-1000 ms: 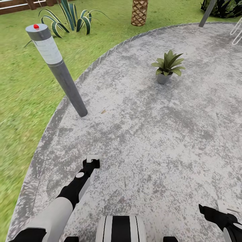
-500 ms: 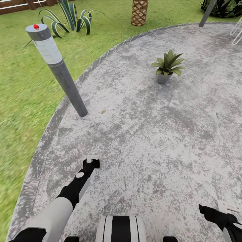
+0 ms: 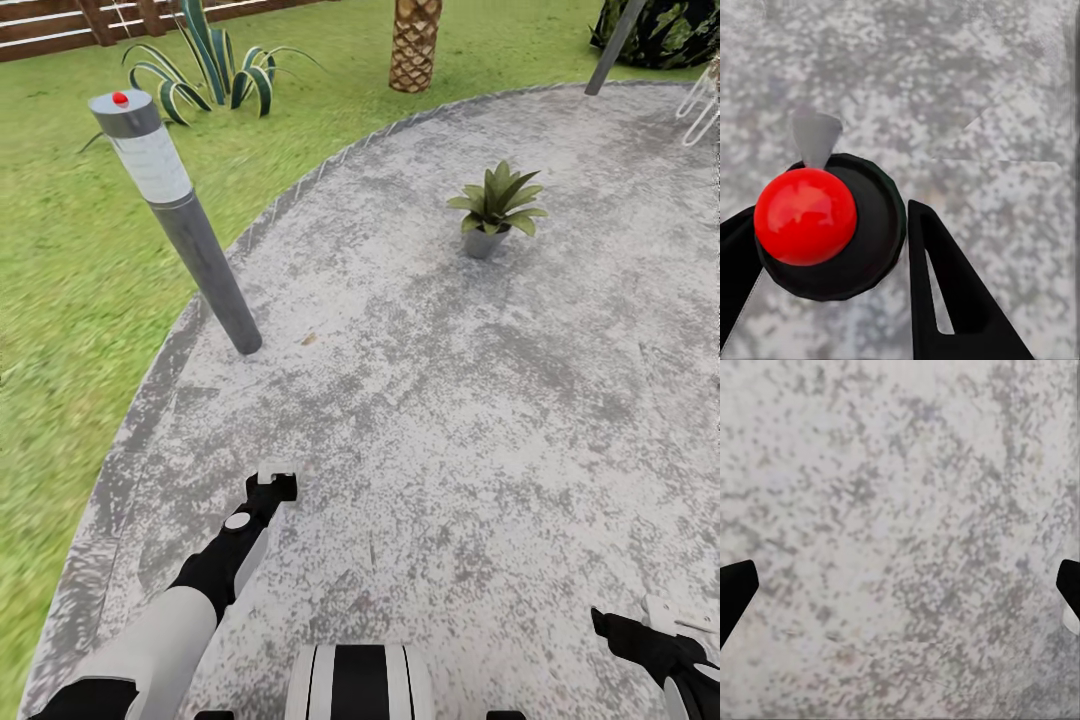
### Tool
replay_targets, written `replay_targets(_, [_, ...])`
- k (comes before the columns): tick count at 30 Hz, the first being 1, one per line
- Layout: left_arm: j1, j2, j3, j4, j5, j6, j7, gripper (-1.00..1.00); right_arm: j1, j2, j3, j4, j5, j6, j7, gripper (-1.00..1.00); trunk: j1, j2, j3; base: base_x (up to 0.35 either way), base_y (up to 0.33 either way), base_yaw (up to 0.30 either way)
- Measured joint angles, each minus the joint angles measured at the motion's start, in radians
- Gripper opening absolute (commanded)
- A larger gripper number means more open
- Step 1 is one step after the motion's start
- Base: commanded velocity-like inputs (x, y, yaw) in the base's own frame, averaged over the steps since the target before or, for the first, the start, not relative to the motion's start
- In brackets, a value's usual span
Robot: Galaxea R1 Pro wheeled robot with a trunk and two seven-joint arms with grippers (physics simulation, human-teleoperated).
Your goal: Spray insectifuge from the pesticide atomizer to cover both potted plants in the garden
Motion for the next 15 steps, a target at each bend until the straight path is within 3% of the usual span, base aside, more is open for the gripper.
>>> replay_targets(15, [-0.001, 0.004, -0.005, -0.011, -0.003, 0.017, 0.000, -1.00, 0.000, 0.008, 0.001, 0.000, 0.000, 0.000, 0.000, 1.00, -0.007, 0.004, 0.058, 0.000, 0.000, 0.000])
